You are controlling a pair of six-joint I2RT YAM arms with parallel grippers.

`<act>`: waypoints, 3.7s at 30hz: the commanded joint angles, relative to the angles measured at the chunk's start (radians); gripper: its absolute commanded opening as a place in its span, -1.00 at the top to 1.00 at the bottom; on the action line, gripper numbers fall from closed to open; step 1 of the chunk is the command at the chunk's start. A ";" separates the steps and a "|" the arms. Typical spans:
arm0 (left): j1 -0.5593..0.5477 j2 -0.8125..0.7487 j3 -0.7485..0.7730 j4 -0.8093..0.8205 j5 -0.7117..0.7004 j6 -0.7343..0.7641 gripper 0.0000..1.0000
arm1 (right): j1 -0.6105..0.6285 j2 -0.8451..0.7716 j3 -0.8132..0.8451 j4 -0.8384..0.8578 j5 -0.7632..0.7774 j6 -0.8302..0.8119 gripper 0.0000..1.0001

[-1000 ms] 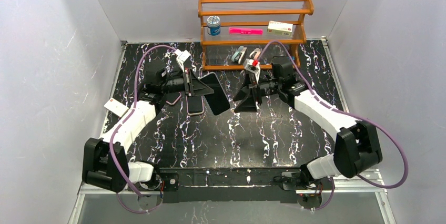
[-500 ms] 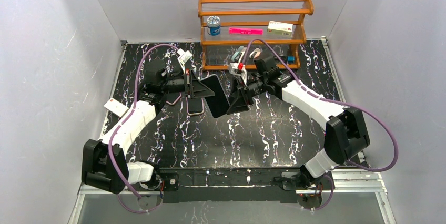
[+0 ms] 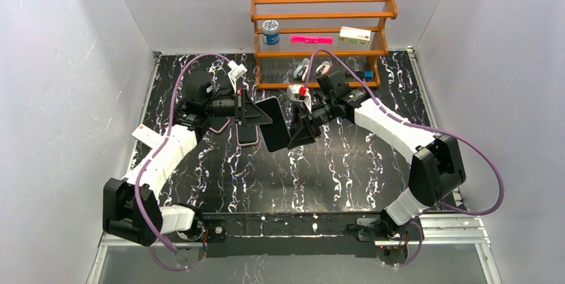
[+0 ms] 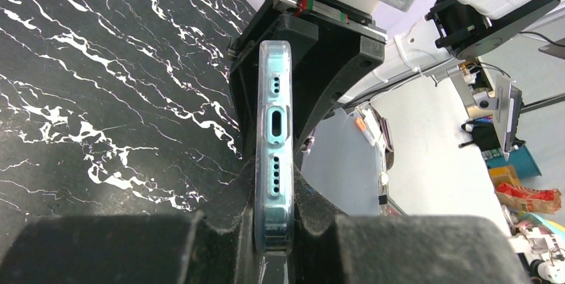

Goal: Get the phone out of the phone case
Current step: Remove the phone case from the phone.

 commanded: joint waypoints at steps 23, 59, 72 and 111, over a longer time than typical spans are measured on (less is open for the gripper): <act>0.006 -0.051 0.089 -0.120 -0.001 0.041 1.00 | 0.037 -0.026 0.015 -0.008 -0.004 -0.136 0.97; 0.005 -0.009 0.072 -0.121 -0.064 -0.064 1.00 | 0.208 -0.225 -0.189 0.617 0.640 0.168 0.97; 0.010 -0.200 -0.149 0.163 -0.282 -0.240 1.00 | 0.159 -0.382 -0.427 0.853 0.836 0.647 -0.16; 0.010 -0.245 -0.317 0.516 -0.440 -0.516 1.00 | 0.160 -0.469 -0.734 1.375 0.834 1.585 -0.27</act>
